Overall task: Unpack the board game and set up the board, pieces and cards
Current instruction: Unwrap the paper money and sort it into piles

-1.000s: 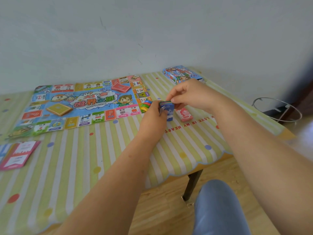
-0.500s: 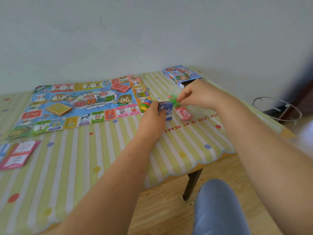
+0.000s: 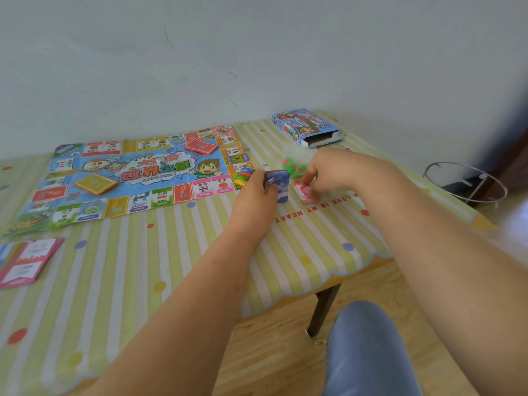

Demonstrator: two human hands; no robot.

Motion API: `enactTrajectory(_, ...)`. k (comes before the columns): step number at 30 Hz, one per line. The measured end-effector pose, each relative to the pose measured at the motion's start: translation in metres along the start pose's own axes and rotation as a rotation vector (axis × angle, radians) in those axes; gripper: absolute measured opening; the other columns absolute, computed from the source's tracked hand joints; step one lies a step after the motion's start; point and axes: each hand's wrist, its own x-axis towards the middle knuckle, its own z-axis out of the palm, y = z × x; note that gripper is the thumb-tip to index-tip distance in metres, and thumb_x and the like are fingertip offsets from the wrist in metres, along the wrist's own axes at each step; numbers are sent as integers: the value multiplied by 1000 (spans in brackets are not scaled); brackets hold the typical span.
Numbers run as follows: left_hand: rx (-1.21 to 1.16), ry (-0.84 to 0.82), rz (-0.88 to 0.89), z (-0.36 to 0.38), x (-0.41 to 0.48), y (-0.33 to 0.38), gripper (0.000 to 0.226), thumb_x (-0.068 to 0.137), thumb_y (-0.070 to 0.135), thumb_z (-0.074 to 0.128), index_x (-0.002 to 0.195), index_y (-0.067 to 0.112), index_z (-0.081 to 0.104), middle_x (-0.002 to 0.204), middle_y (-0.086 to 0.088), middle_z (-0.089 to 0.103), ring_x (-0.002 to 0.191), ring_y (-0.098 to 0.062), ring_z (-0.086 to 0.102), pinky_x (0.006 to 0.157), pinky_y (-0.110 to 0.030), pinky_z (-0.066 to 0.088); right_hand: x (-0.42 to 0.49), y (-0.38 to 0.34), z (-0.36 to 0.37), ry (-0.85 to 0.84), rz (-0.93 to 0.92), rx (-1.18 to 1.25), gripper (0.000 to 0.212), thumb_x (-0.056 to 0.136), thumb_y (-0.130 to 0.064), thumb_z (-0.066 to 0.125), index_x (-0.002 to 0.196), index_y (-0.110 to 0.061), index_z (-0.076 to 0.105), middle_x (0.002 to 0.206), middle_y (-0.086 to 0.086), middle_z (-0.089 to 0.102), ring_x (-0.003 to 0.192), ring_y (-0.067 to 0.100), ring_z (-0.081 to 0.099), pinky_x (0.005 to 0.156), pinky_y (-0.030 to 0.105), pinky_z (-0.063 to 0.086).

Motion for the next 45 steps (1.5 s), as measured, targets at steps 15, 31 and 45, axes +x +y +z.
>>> enactTrajectory(15, 8, 3, 20, 1, 1, -3, 15, 100, 18, 40, 100, 6, 49, 87, -5, 58, 67, -17, 48, 57, -29, 39, 3, -1, 1, 5, 62, 108, 38, 68, -36, 85, 100, -19, 73, 95, 2, 70, 83, 21, 65, 68, 28, 51)
enactTrajectory(31, 5, -1, 20, 1, 0, -2, 12, 100, 17, 41, 93, 8, 47, 82, -2, 55, 67, -15, 47, 58, -29, 38, -1, 9, 1, 82, -54, 375, 17, 79, -17, 76, 85, -23, 62, 82, 6, 72, 56, 12, 63, 61, 30, 52)
enactTrajectory(45, -11, -3, 15, 0, 0, -1, 13, 100, 17, 41, 102, 10, 53, 91, -4, 60, 68, -12, 50, 57, -24, 38, -10, -2, 0, 152, -182, 653, 32, 74, -5, 80, 102, -12, 67, 78, -2, 74, 64, 2, 67, 53, 10, 45)
